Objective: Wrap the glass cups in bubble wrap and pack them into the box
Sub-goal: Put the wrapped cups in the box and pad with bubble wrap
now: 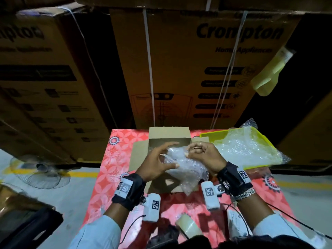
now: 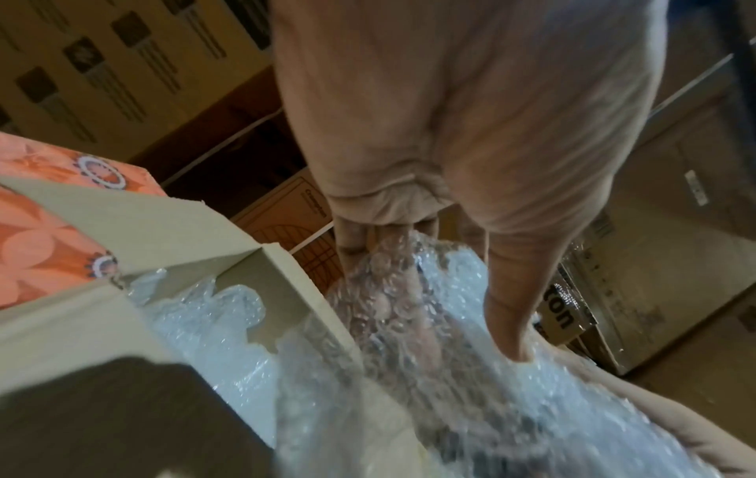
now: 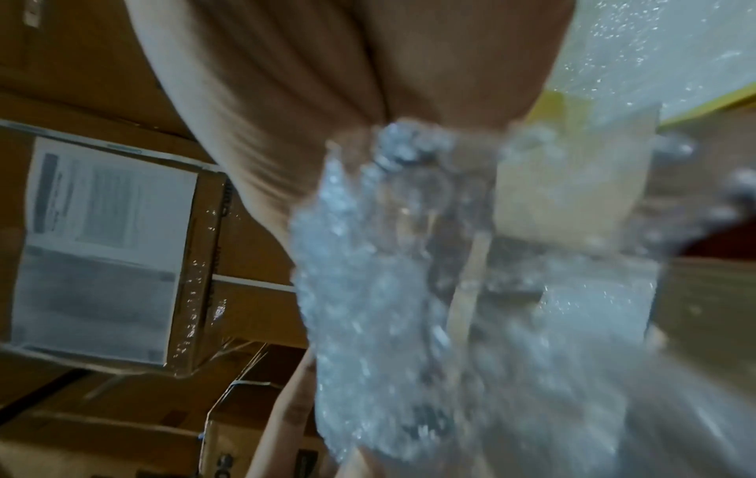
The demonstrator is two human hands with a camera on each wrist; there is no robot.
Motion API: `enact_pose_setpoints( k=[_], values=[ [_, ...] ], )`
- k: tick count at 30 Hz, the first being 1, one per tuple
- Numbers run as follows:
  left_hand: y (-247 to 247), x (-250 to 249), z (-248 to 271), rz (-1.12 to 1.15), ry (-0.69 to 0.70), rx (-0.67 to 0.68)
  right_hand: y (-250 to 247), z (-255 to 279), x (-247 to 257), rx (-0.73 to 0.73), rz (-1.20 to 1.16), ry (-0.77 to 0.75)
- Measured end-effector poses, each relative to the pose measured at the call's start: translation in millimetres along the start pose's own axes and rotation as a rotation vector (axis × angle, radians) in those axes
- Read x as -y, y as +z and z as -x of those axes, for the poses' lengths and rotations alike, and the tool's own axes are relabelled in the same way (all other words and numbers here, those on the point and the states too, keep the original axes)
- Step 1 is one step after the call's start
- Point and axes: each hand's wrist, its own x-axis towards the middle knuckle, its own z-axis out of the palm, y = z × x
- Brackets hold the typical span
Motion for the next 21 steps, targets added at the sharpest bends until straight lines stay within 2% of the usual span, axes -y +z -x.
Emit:
enact_pose_setpoints(
  k=[5,10,14,16,21],
  values=[
    [-7,17,11,0.040,-0.004,-0.083,25,14,-8,-0.195,-0.115,-0.015],
    [-6,16,28,0.250,-0.066,-0.135,30,37,-14,-0.155,-0.082,0.056],
    [-4,17,32,0.530,-0.172,-0.140,30,37,-17,-0.236,-0.035,0.000],
    [-5,16,31,0.525,-0.157,-0.130,31,36,-14,-0.274,-0.024,-0.040],
    [-9,11,24,0.349,0.000,-0.060,24,29,-14,-0.288,-0.070,-0.044]
  ],
)
